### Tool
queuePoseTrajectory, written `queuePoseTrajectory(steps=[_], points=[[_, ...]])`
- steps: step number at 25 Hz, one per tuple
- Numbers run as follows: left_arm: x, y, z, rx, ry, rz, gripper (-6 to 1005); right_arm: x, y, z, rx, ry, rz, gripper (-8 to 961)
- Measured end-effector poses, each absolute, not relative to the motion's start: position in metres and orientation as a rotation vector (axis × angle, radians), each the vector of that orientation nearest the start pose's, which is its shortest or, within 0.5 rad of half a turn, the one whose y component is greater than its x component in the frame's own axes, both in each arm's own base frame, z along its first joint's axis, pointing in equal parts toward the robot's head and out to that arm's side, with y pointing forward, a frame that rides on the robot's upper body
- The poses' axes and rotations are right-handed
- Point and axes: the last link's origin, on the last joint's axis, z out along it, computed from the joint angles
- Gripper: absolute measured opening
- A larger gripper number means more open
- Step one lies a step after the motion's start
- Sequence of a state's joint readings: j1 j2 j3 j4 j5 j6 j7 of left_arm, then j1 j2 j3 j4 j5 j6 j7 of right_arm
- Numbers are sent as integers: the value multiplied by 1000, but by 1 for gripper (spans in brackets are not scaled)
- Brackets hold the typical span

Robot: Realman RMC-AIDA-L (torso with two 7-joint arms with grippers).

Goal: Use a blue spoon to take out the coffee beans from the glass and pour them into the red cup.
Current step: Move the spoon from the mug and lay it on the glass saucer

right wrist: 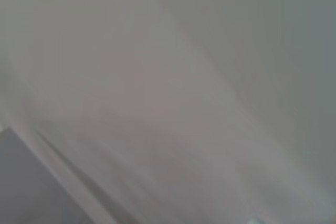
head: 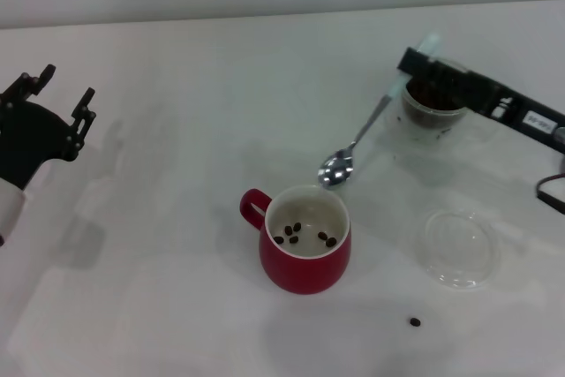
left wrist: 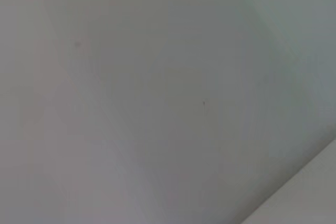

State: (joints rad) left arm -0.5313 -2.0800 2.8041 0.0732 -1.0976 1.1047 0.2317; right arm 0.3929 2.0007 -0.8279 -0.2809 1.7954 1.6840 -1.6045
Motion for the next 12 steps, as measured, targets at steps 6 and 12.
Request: queuePoseTrajectory(steps=[6,12], points=[[-308,344,-48,-1929,-29,-322,515,313,274,42,-2132,1203,1428,146],[-308,349,-43,-1912,-30,-318,515,337,259,60,-2116,1172,1327,146]])
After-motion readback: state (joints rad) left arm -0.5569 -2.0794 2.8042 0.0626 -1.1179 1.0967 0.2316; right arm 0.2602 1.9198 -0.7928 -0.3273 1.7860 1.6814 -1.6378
